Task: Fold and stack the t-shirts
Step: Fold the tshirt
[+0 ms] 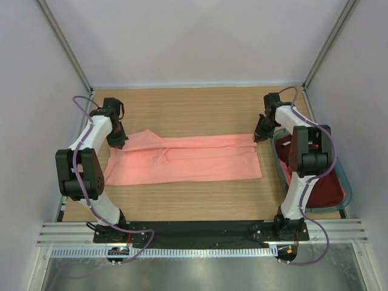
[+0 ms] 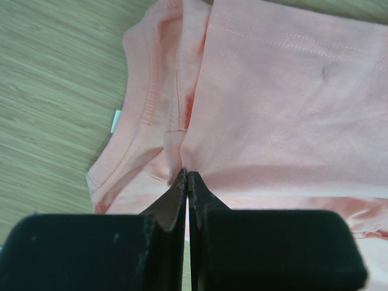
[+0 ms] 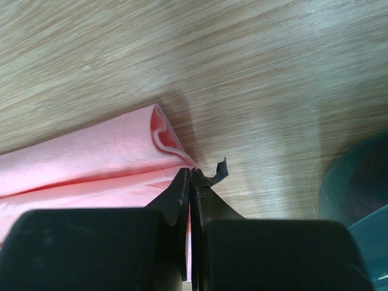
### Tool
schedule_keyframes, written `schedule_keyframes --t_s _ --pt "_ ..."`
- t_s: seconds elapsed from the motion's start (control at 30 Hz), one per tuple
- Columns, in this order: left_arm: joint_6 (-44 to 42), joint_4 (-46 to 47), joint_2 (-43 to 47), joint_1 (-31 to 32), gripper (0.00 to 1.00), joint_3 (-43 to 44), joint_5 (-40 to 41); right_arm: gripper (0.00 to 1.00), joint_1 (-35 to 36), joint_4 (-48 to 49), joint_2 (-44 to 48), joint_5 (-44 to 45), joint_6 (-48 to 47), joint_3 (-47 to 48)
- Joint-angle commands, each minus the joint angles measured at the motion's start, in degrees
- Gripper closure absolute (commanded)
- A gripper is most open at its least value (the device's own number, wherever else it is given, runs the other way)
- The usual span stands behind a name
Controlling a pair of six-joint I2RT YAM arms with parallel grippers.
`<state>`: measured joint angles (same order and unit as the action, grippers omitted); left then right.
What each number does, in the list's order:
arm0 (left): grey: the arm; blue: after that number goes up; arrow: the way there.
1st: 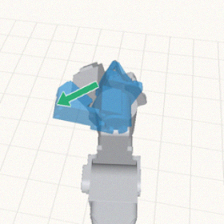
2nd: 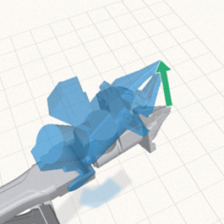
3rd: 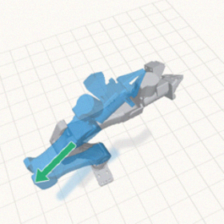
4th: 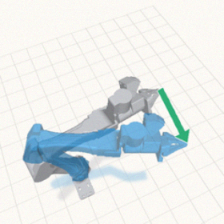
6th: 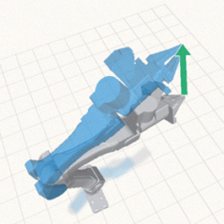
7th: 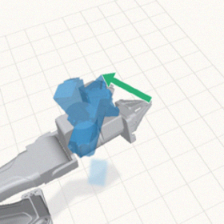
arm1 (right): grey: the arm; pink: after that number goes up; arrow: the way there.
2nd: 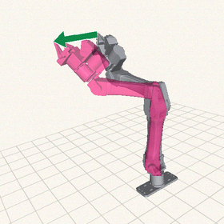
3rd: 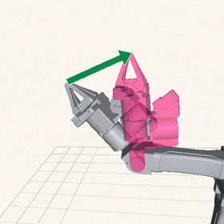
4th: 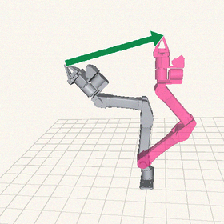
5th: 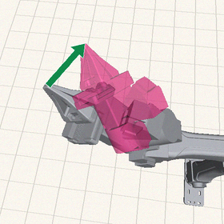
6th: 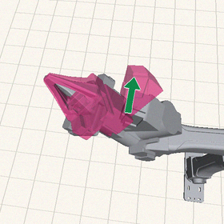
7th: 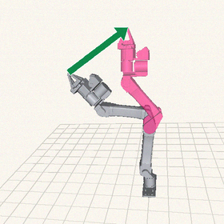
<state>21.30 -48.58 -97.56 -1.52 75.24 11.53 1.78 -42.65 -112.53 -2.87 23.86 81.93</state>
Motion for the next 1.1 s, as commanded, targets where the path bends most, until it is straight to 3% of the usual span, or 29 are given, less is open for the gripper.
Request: schedule_keyframes --t_s 0.0,1.07 --pt "1.64 -0.46 2.81 -0.24 1.00 -1.85 -0.10 0.99 -0.11 0.82 0.03 1.12 -0.65 1.21" --pt "2.52 0.15 -0.44 -0.24 1.00 -5.46 4.38 0.99 -0.02 0.38 -0.41 1.03 -1.62 0.69"
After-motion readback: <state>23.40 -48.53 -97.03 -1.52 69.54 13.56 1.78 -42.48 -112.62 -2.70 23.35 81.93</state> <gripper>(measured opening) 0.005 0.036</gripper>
